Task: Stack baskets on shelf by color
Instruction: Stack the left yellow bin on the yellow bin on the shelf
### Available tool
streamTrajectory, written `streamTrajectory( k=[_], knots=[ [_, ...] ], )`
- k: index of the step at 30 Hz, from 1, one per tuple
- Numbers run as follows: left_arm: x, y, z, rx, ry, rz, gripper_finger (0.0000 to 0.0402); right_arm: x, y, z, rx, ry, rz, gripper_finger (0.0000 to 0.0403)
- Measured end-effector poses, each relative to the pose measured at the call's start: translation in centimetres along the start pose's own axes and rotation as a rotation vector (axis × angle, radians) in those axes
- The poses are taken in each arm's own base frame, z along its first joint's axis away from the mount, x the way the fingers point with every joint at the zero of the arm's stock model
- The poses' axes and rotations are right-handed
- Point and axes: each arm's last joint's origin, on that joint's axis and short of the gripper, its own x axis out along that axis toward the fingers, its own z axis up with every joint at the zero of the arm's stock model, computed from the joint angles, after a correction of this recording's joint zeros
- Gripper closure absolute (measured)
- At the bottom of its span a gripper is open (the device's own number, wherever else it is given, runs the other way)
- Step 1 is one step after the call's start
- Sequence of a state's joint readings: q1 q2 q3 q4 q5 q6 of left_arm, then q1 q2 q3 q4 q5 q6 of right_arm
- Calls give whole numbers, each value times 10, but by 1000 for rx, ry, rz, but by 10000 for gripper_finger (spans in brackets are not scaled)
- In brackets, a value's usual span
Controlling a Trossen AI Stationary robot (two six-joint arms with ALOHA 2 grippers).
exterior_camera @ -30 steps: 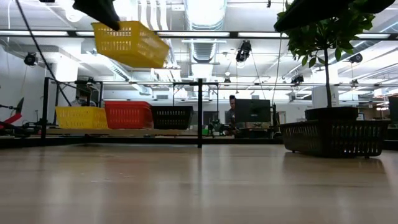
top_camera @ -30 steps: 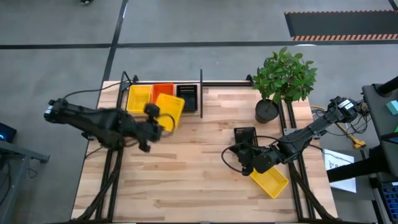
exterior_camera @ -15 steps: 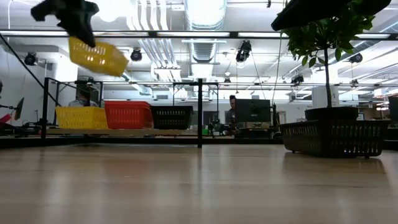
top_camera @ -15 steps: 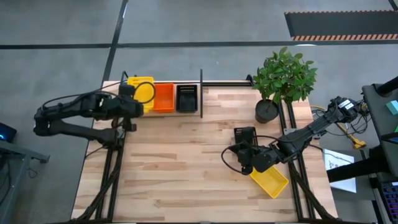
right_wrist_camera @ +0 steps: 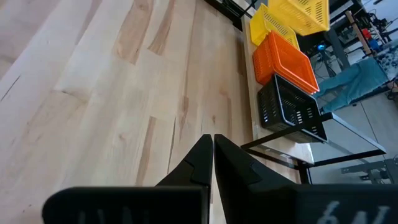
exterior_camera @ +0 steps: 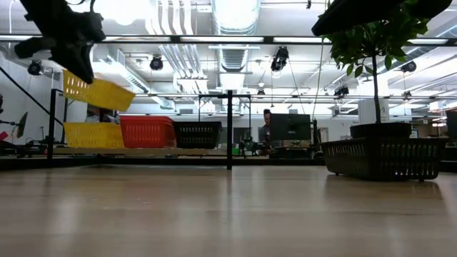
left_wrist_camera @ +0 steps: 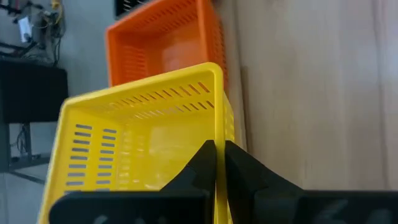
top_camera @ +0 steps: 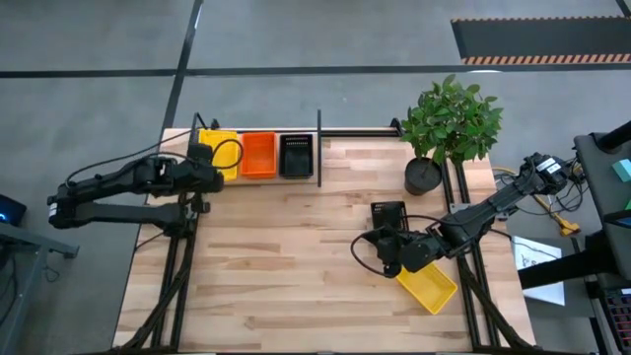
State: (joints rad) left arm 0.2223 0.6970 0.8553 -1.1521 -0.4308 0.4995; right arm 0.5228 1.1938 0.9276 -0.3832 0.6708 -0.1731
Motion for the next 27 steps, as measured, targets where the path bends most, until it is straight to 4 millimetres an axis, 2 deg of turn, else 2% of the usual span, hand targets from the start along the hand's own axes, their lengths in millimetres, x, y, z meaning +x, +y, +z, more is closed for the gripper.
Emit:
streamTrajectory(
  k=[6, 11, 19, 27],
  knots=[
    [5, 4, 0, 49, 6, 28, 402, 0, 0, 0, -3, 0, 0, 394],
    [7, 11, 1, 56, -62, 8, 402, 0, 0, 0, -22, 0, 1, 394],
    [9, 24, -10, -19, -66, 18, 402, 0, 0, 0, -28, -2, 10, 394],
    [28, 31, -16, -15, 14, -1, 402, 0, 1, 1, -31, -9, 22, 394]
  ],
)
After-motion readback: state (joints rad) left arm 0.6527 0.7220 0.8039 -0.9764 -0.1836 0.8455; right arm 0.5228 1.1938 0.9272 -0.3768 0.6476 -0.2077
